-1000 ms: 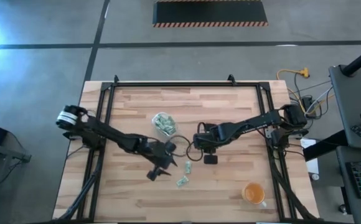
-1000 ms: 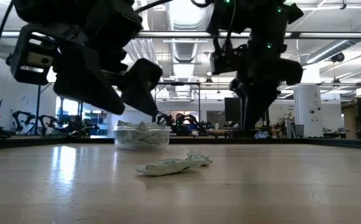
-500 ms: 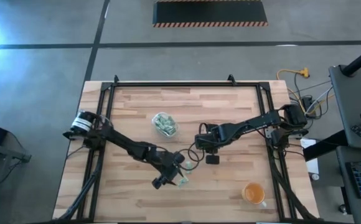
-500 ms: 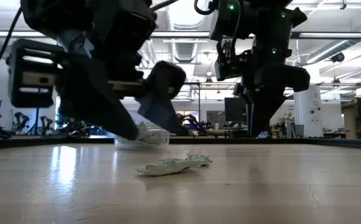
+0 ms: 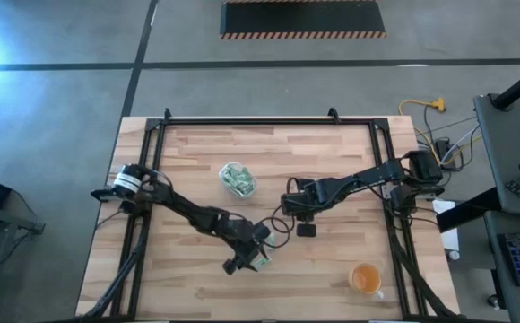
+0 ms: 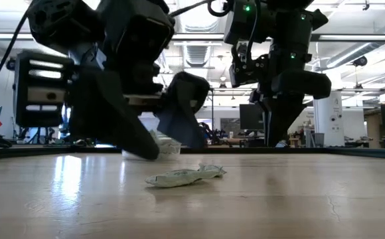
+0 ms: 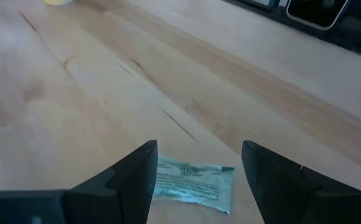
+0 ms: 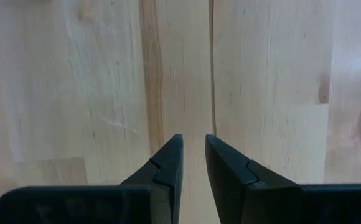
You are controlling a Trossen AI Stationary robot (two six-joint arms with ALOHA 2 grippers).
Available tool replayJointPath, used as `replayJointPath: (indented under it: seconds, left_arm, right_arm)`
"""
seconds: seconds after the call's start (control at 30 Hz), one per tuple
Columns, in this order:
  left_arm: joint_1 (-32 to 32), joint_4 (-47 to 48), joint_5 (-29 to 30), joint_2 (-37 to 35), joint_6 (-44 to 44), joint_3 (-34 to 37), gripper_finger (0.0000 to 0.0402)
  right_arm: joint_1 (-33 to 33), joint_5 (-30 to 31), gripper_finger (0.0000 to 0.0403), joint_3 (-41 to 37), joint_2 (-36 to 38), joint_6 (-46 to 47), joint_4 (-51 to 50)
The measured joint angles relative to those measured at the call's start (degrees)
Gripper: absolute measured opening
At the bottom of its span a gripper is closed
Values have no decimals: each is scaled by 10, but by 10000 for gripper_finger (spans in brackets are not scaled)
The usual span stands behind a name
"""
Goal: Pick and place Stevia / Truvia into bins
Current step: Put the stevia packet into the transparent bin
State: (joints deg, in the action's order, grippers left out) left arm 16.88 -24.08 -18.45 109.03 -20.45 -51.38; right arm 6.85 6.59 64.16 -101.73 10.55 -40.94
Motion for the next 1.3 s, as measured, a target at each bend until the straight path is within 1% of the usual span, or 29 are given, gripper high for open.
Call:
replayJointPath:
  seconds: [0.33, 0.8, 0.9, 1.17, 1.3]
  left_arm:
    - [-7, -14, 0, 32, -16, -8, 217]
    - [-13, 9, -1, 33, -9, -8, 216]
    - [-15, 20, -4, 32, -7, -9, 209]
    - [-26, 79, -1, 17, 9, -9, 170]
    - [-26, 108, 12, 3, 11, -9, 164]
  right_arm:
    - [0, 0, 59, 0, 0, -2, 9]
    - [0, 0, 58, -1, 0, -2, 11]
    - [0, 0, 59, -1, 0, -2, 12]
    - [0, 0, 58, -1, 0, -2, 13]
    - [0, 0, 59, -1, 0, -2, 13]
